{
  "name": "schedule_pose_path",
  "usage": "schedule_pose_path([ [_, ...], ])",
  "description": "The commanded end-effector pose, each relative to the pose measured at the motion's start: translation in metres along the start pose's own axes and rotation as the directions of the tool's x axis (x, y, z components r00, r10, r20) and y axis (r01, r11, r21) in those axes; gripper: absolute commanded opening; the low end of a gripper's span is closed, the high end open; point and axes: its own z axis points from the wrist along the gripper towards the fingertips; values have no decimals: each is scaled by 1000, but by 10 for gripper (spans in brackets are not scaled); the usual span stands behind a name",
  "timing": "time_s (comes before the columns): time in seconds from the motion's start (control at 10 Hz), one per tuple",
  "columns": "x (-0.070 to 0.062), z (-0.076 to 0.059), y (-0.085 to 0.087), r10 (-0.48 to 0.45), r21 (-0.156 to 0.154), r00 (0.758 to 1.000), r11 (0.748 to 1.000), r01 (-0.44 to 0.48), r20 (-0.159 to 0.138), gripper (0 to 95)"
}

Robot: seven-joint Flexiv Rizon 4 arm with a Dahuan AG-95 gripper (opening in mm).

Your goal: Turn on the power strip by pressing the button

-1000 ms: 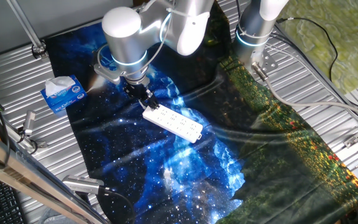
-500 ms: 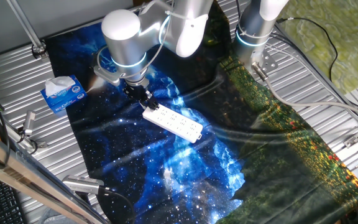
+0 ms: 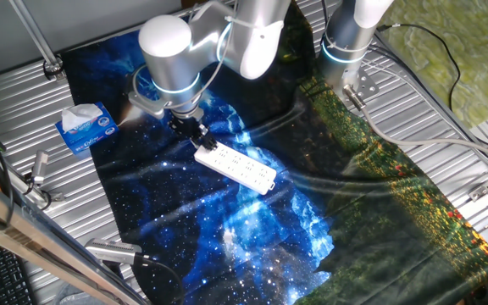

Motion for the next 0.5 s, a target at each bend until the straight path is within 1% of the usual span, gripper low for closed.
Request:
schedule_pose_path([
  [0.1,1,0,0,-2,0,1000,1000,2,0,950],
  [0.3,1,2,0,-16,-6,1000,1000,16,-7,950],
  [0.4,1,2,0,-18,-13,1000,1000,18,-12,950],
  [0.5,1,2,0,-18,-26,1000,1000,17,-25,950],
])
